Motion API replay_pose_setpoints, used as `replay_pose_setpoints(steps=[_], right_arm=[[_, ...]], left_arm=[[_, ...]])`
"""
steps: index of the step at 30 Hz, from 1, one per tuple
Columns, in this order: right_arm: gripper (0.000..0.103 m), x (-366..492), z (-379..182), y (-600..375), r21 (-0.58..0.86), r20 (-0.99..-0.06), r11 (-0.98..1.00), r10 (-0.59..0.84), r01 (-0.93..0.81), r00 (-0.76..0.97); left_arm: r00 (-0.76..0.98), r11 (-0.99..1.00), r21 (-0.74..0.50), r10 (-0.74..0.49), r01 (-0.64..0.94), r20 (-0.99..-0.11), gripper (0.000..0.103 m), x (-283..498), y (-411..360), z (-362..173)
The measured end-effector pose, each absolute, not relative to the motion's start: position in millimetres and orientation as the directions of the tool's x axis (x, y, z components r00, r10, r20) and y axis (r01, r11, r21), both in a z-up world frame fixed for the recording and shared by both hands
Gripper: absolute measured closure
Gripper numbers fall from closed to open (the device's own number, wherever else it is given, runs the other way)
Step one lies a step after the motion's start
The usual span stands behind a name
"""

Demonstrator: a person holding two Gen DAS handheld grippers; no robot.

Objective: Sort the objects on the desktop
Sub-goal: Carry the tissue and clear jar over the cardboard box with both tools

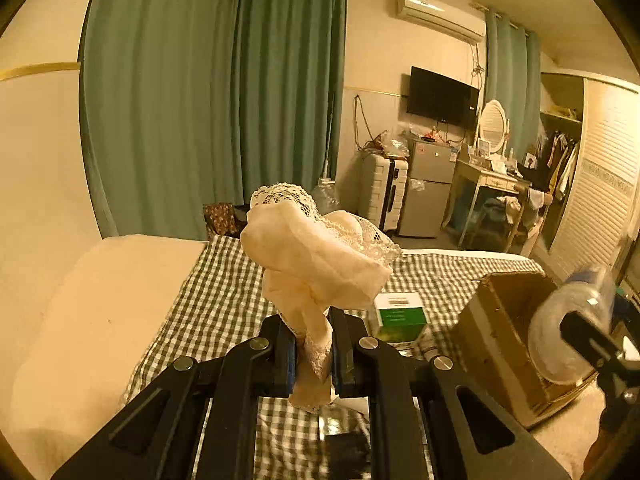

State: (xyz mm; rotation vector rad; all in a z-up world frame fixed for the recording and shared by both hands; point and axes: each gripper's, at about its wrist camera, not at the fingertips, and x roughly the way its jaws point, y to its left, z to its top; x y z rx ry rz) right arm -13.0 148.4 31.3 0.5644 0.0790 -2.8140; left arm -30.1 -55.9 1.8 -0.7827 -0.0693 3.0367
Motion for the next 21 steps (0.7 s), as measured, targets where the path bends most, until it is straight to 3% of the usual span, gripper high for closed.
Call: replay_pose_setpoints(steps=[8, 14, 21], right_arm=[[0.015, -7, 42, 192, 0.044, -0.375, -0.968, -0.243, 0.245, -0.894], [0.015, -1, 61, 237, 0.122, -0.313, -0.970, -0.237, 0.208, -0.920], [0.015, 15, 86, 278, 0.088, -0.253, -0.988, -0.148, 0.130, -0.956]], left_arm=[[-0.888, -0.999, 0.001, 0.033, -0.038, -0.459, 0.091, -15, -15, 23], [-0.895, -0.997, 0.013, 0.062, -0.075, -0.442, 0.091, -8, 18, 37], [-0.895, -0.989, 0.013, 0.129, -0.148, -0.427, 0.091, -13, 67, 55]])
